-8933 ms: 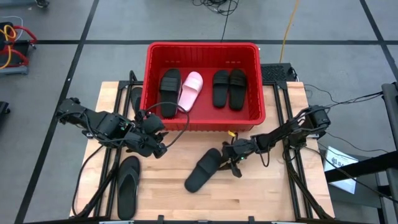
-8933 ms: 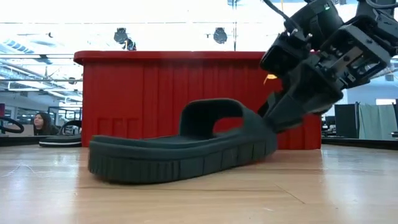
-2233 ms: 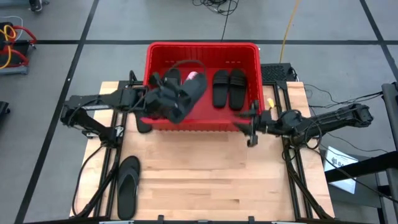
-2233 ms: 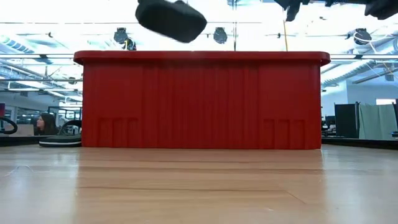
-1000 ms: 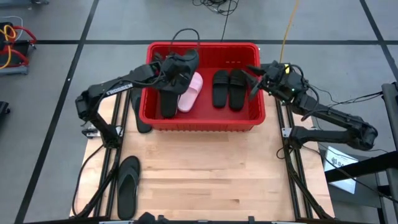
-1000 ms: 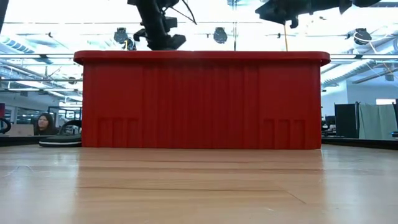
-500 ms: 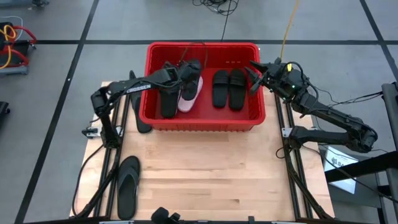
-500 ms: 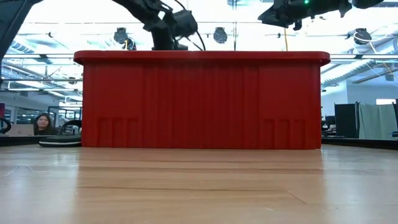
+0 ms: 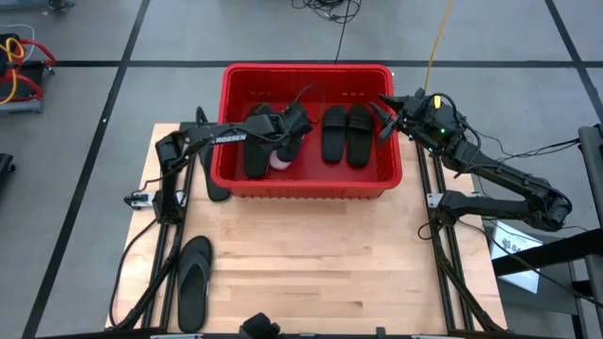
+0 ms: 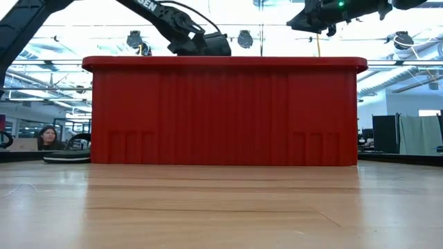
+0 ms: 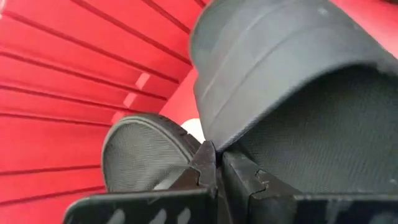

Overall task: Pick and place slides into bin
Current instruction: Put the black slide on top of the pink slide in the red bin

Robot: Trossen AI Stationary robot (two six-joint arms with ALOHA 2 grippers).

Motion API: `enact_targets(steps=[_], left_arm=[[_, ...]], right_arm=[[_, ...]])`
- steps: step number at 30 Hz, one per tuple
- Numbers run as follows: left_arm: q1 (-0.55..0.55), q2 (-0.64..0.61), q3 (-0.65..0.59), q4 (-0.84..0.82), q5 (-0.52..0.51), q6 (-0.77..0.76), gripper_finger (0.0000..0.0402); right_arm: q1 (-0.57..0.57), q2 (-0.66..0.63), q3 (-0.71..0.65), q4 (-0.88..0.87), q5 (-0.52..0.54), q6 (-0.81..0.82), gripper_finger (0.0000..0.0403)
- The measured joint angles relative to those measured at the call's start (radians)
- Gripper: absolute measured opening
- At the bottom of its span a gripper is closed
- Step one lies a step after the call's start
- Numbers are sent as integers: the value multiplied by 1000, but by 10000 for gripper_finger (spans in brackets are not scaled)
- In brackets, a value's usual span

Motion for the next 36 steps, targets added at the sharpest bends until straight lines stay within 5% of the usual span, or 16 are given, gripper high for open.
enact_targets(steps=[18,36], left_arm=[[-20,-2,-1,-72,-135,167,2],[-31,-2,-2,-72,-26,165,15]], right_arm=[[0,0,0,-8,0,-3,144],[0,0,0,-43,0,-3,144]])
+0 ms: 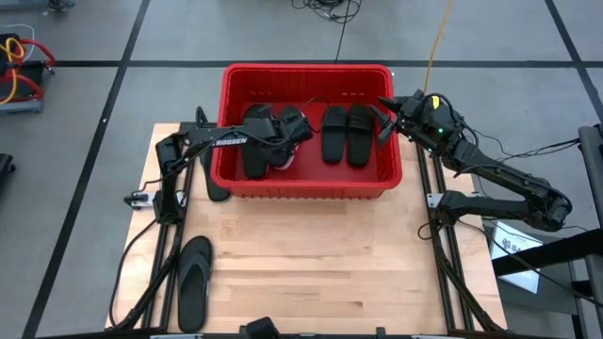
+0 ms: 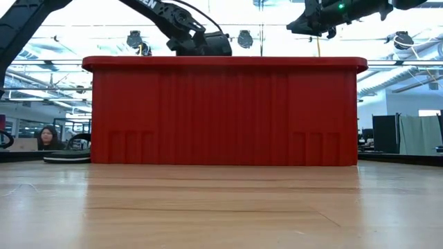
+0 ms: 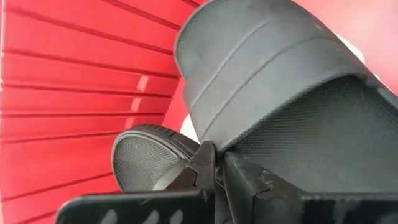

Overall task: Pick and place slides into bin
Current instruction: Put the black slide on top of the pink slide in the red bin

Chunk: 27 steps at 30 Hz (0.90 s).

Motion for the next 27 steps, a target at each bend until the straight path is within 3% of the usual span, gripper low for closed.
enact_targets(steps=[16,27], left_arm=[[12,1,1,0,51,-44,33],[11,1,1,-12,91,-95,124]], right_arm=[[0,0,0,0,0,10,144],[0,0,0,1,0,11,144]])
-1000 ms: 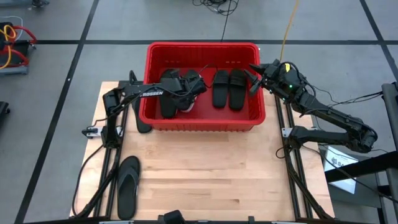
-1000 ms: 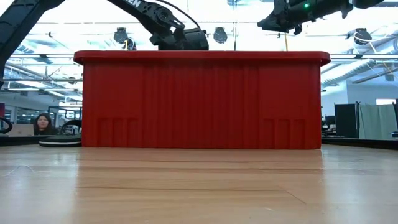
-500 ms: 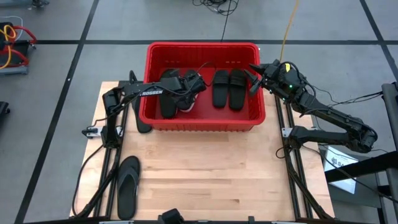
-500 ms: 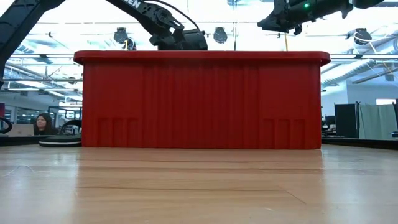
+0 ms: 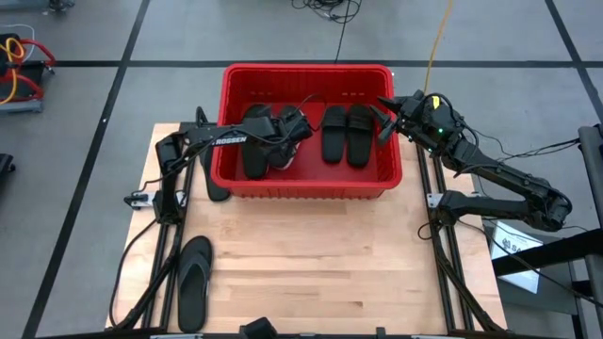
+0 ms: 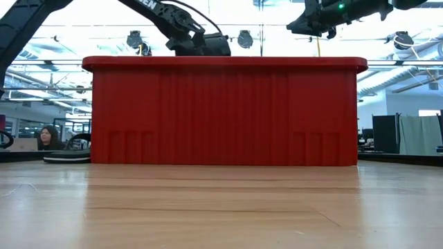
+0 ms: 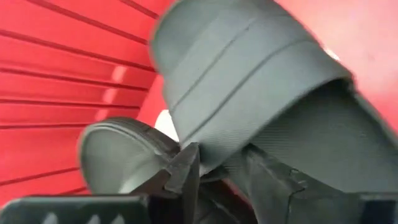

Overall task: Pick and place slides into bin
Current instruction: Put the black slide on top of the pink slide in the red bin, then remove the black slide from the red bin

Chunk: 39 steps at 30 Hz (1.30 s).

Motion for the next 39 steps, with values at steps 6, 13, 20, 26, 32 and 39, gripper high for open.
enact_targets(steps=[6,13,20,26,32,39], left_arm=[[-7,-33,0,-29,107,-22,136],[-10,-68,-1,-66,121,-34,136],[-12,-132,0,-69,123,-41,136],[-12,-211,-1,-66,130,-49,136],[-16,-324,0,-102,138,-122,136],[-36,-451,1,-196,172,-279,136]], right_arm=[[1,0,0,0,0,0,144],[1,0,0,6,0,0,144],[1,0,0,6,0,0,144],[1,0,0,1,0,0,144],[2,0,0,-4,0,1,144],[3,0,0,-10,-34,-2,144]])
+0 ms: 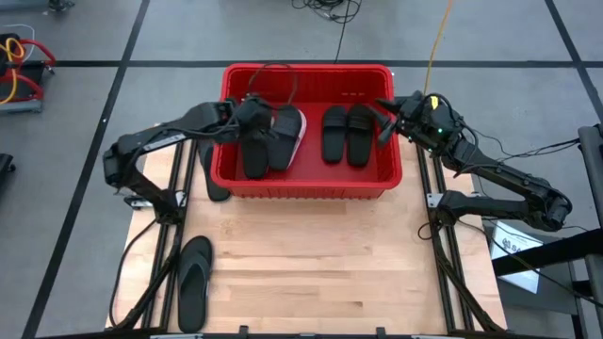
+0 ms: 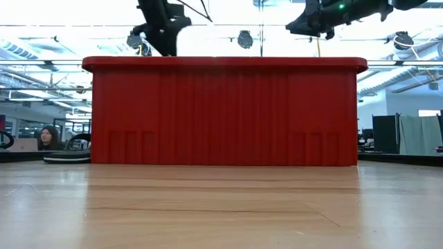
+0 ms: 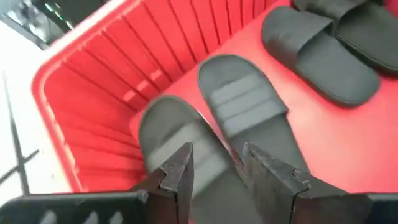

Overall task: Pick and place slides into bin
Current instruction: Remove the black slide from the red bin

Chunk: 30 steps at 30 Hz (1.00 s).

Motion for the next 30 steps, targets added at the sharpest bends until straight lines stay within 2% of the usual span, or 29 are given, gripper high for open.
enact_targets(steps=[3,10,14,22,30], left_arm=[[-18,-44,-1,-72,18,-69,136],[-76,-105,0,-236,14,-238,136],[-101,-111,-1,-274,-2,-310,136],[-106,-114,-1,-261,-9,-320,136],[-91,-114,-1,-258,-9,-337,136]], right_arm=[[0,0,0,1,-46,-3,144],[-1,0,0,-7,-48,-12,144],[-1,0,0,-7,-48,-33,144],[-1,0,0,-21,-48,-41,144],[-1,0,0,-48,-48,-116,144]])
